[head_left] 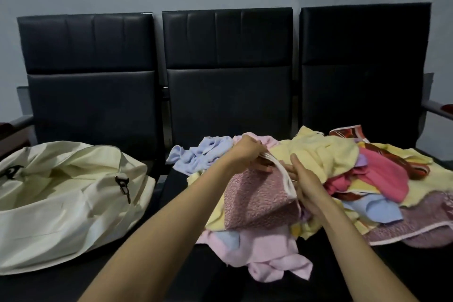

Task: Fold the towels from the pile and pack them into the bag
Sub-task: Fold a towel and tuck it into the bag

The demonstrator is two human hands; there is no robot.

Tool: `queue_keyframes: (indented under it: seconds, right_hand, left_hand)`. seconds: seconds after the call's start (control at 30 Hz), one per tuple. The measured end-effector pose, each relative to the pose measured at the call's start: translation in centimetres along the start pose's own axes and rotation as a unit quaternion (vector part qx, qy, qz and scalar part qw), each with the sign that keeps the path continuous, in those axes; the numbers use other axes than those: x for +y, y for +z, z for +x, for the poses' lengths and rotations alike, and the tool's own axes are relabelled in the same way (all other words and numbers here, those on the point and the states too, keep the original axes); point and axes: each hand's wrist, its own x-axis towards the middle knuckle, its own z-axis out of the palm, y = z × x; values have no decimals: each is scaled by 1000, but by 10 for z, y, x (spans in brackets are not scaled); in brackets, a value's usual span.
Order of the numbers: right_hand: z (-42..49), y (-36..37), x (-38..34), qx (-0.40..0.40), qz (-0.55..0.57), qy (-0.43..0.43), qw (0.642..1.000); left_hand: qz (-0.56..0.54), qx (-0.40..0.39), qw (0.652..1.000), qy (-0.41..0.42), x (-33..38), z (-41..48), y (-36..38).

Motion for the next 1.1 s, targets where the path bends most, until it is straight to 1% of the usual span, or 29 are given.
queue_keyframes:
  seconds: [0.03,0.1,0.2,0.3,0.37,0.43,0.47,0.5,0.57,0.6,0.63,0.67,0.73,0.77,0.8,0.87,0.93,1.0,1.07,1.1]
  right_hand:
    - [1,-5,-1,-5,-12,5,1000]
    - [-1,-10,-1,-11,-86,2,996]
    - [3,-14,2,21,-211,-33,977]
    - [6,-10,7,59,-293,-115,947]
    - [7,-8,10,94,-310,-160,932]
    - [6,-8,10,124,-330,-182,918]
    - [6,-9,11,124,-347,-179,912]
    - [5,-9,12,113,-368,-166,908]
    - [4,-10,18,85,-410,-138,897]
    - [3,-10,21,78,-420,-132,895]
    - [3,-10,23,77,-419,-135,894]
    - [2,-10,25,81,-414,-144,895]
    - [1,-8,28,95,-404,-164,895]
    - [2,-7,29,100,-403,-172,893]
    - [2,-7,30,102,-405,-176,891]
    - [4,-6,33,99,-416,-177,886]
    - [5,-6,35,100,-427,-176,881]
    - [5,-7,34,109,-420,-186,882]
    - [2,-6,30,122,-379,-190,897]
    - [1,-5,27,124,-335,-180,916]
  left_hand:
    - [6,-7,1000,-3,-4,4,3]
    - [7,8,1000,-15,-14,9,5]
    - [12,32,999,-9,-28,11,1]
    - [95,58,993,38,-40,3,-4]
    - [174,110,975,81,-51,-3,-6]
    - [243,168,949,109,-64,-6,-6]
    - [279,194,935,105,-71,-5,-6]
    - [316,213,921,80,-78,-5,-6]
    - [366,233,901,1,-89,-6,-6]
    - [366,235,900,-31,-94,-6,-6]
    - [343,226,910,-53,-96,-6,-6]
    - [297,213,929,-63,-98,-6,-6]
    - [159,182,968,-67,-97,-7,-5]
    - [88,170,979,-67,-96,-8,-5]
    - [27,160,984,-72,-94,-9,-5]
    - [-66,144,983,-90,-89,-11,-3]
    - [-124,133,979,-92,-79,-13,3]
    - [-151,113,978,-84,-67,-13,7]
    - [-146,78,984,-70,-49,-16,9]
    - [-134,61,987,-59,-40,-18,8]
